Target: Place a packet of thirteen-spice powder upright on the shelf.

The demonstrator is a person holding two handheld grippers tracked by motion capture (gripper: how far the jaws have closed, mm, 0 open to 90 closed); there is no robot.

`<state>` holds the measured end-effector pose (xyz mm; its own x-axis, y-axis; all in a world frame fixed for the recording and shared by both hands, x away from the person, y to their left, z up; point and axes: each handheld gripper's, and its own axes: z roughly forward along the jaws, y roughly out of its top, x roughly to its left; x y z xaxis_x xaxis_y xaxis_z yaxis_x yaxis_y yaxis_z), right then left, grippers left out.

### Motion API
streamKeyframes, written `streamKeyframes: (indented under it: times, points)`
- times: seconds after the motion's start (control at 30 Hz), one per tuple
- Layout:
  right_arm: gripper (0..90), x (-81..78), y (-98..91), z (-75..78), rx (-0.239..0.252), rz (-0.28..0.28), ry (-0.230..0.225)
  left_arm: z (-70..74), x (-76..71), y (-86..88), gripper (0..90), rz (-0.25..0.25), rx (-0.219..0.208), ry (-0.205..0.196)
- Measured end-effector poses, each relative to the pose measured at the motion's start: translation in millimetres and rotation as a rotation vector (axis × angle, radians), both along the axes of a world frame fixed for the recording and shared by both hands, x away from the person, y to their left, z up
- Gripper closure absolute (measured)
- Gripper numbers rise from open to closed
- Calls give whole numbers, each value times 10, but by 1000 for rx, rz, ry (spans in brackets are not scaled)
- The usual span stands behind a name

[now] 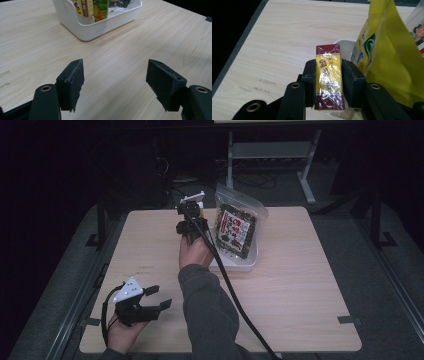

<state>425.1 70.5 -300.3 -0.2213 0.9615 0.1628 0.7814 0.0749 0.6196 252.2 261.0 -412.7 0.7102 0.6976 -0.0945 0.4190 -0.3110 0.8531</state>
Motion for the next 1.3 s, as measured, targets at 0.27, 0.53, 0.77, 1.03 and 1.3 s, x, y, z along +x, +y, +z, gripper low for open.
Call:
streamKeyframes:
  times: [0.27, 0.53, 0.77, 1.03, 1.3]
  points:
    - [628, 67, 20, -8, 31, -7, -4, 6, -6, -2, 307, -4, 0, -3]
    - [614, 63, 30, -30, 40, 38, 10, 9, -19, -29, 311, -13, 10, -9]
    - [655, 87, -26, -6, 49, -5, -3, 8, -15, -40, 315, -17, 12, -10]
    - [632, 124, -26, -23, 92, -25, -18, 18, -23, -26, 319, -15, 4, -15]
    - [601, 159, -25, -89, 127, 55, 56, 21, -27, -36, 323, -18, 10, -17]
